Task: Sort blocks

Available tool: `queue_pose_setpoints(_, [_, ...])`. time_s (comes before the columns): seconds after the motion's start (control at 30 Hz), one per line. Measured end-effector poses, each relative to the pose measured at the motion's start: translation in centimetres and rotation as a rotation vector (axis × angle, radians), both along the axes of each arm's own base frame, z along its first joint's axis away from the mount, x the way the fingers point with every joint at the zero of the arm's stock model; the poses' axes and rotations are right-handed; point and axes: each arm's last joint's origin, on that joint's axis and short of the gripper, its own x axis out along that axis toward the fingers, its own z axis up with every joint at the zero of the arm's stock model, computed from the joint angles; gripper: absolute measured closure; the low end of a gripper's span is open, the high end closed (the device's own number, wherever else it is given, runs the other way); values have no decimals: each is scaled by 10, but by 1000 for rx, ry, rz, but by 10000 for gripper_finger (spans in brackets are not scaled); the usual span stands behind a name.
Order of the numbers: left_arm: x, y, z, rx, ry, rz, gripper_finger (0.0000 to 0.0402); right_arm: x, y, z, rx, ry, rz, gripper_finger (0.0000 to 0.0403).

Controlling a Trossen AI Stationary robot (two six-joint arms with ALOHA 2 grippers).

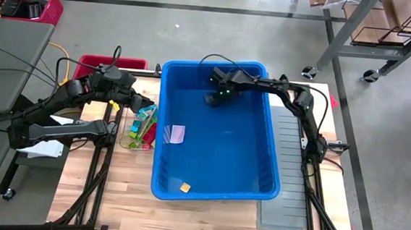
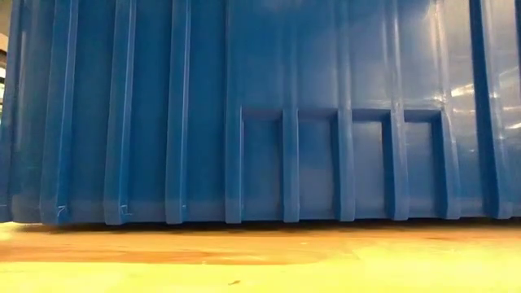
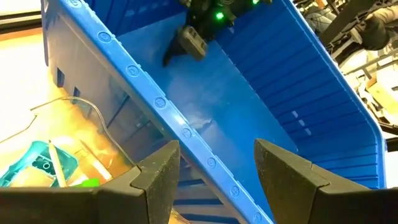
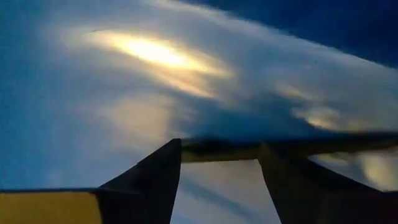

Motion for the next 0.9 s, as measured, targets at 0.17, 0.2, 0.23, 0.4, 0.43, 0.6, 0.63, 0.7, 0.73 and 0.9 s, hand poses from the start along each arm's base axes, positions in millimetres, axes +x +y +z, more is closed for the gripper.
queue_pose_setpoints(0.17, [0, 0, 0, -7, -1, 5, 199, 7, 17, 3, 58, -36, 301, 194])
queue_pose_setpoints(0.2, [0, 0, 0, -12, -3, 8, 199, 4, 20, 4, 62, -11, 345, 194])
queue_pose_setpoints(0.23, [0, 0, 0, -16, -4, 11, 199, 3, 23, 8, 52, 11, 397, 194])
queue_pose_setpoints(0.4, [0, 0, 0, -16, -4, 12, 199, -1, 26, 34, -141, 154, 783, 194])
queue_pose_setpoints(0.43, [0, 0, 0, -16, -3, 13, 199, 0, 27, 35, -182, 187, 883, 194])
queue_pose_setpoints(0.6, [1, 1, -1, -34, -3, 31, 199, 6, 35, 35, -318, 303, 1228, 194])
queue_pose_setpoints(0.63, [1, 1, -1, -40, -4, 34, 199, 6, 35, 32, -326, 319, 1263, 194])
queue_pose_setpoints(0.7, [1, 1, -1, -46, -5, 39, 199, 6, 31, 25, -322, 346, 1308, 194])
queue_pose_setpoints(0.73, [2, 1, -1, -51, -6, 42, 199, 6, 28, 22, -318, 357, 1319, 194])
queue_pose_setpoints(0.9, [2, 1, -1, -51, -3, 53, 199, -1, 10, 2, -256, 387, 1277, 194])
